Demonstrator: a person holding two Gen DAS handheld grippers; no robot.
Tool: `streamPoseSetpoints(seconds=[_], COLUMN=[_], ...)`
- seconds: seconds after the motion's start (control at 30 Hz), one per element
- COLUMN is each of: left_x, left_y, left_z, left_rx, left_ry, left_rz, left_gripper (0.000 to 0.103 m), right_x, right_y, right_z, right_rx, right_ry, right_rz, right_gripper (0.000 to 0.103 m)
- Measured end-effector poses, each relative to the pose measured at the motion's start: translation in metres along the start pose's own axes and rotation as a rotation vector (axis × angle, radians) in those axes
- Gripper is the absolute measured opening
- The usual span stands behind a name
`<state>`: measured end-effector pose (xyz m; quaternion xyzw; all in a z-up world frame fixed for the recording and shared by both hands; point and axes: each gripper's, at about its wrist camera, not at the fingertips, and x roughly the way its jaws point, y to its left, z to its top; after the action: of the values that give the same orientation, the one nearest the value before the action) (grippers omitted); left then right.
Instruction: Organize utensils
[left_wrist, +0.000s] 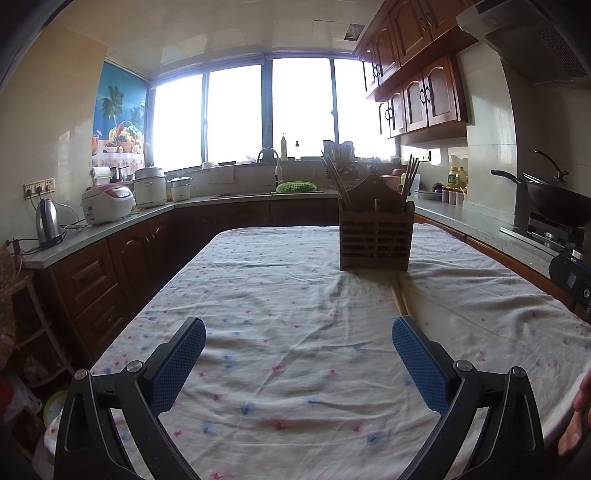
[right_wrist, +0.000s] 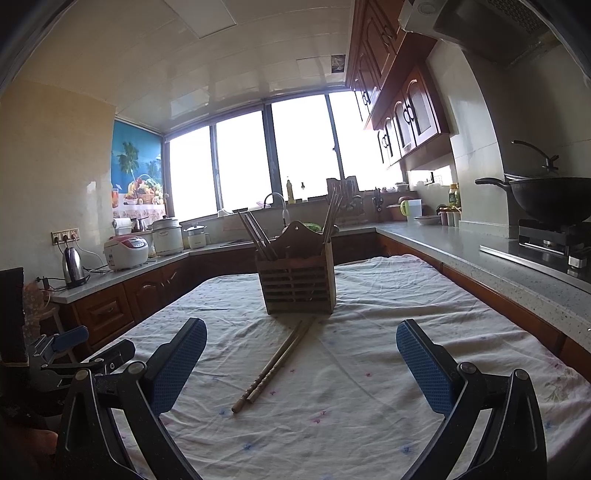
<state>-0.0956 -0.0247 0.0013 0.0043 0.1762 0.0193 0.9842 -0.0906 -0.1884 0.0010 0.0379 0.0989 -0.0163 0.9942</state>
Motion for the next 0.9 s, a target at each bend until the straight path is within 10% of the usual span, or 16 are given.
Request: streamPoseSetpoints(seconds=[0.9], left_x=[0.0012], left_y=[-0.0046], left_z=[0.0016], left_rx=[-0.001], left_ry=[0.000], left_rz=[-0.006], left_gripper=[0.102], right_x=[0.0005], right_y=[0.0016], right_z=[-0.0001], right_rx=[-0.001], right_ry=[-0.002], right_rz=[0.005], right_gripper=[0.103])
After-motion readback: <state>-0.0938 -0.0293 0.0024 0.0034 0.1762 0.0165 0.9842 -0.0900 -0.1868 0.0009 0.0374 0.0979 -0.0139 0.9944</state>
